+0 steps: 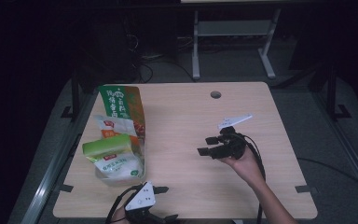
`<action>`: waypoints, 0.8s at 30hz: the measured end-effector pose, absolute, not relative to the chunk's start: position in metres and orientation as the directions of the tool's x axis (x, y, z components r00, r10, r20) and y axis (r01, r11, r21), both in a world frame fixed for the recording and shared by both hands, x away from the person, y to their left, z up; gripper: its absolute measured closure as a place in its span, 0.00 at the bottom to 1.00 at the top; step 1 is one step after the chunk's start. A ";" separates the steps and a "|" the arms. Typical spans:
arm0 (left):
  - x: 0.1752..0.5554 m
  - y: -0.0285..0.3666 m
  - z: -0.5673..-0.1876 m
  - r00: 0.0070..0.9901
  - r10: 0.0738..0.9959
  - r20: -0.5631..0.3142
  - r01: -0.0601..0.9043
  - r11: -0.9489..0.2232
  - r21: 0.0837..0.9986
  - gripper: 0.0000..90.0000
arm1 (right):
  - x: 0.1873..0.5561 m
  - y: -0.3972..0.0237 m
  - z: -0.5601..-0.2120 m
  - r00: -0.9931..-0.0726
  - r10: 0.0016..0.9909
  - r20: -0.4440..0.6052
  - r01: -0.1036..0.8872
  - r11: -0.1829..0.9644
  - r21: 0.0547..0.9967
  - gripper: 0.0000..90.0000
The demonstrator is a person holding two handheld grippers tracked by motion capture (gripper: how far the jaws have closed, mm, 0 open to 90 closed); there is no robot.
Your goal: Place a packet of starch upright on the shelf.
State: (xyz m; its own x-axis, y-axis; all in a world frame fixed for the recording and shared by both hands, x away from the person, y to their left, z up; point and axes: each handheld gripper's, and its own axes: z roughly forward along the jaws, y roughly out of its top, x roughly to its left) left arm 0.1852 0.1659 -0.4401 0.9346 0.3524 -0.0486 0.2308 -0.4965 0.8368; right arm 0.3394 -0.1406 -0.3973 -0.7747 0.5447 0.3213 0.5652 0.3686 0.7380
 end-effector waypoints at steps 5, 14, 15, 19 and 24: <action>0.185 0.166 -0.440 0.934 0.353 -0.048 0.230 -0.494 0.839 0.17 | 0.335 -0.150 -0.402 -0.761 0.560 0.328 0.580 0.360 0.731 0.40; 0.186 0.166 -0.440 0.933 0.355 -0.054 0.235 -0.491 0.839 0.17 | 0.326 -0.170 -0.414 -0.737 0.585 0.338 0.601 0.339 0.724 0.39; 0.186 0.166 -0.440 0.933 0.355 -0.053 0.235 -0.491 0.839 0.17 | 0.326 -0.173 -0.416 -0.735 0.587 0.340 0.604 0.338 0.722 0.39; 0.186 0.166 -0.440 0.933 0.356 -0.054 0.236 -0.491 0.839 0.17 | 0.322 -0.180 -0.421 -0.727 0.593 0.346 0.611 0.327 0.721 0.39; 0.186 0.167 -0.440 0.931 0.360 -0.055 0.238 -0.489 0.839 0.17 | 0.316 -0.188 -0.425 -0.717 0.601 0.352 0.618 0.315 0.720 0.39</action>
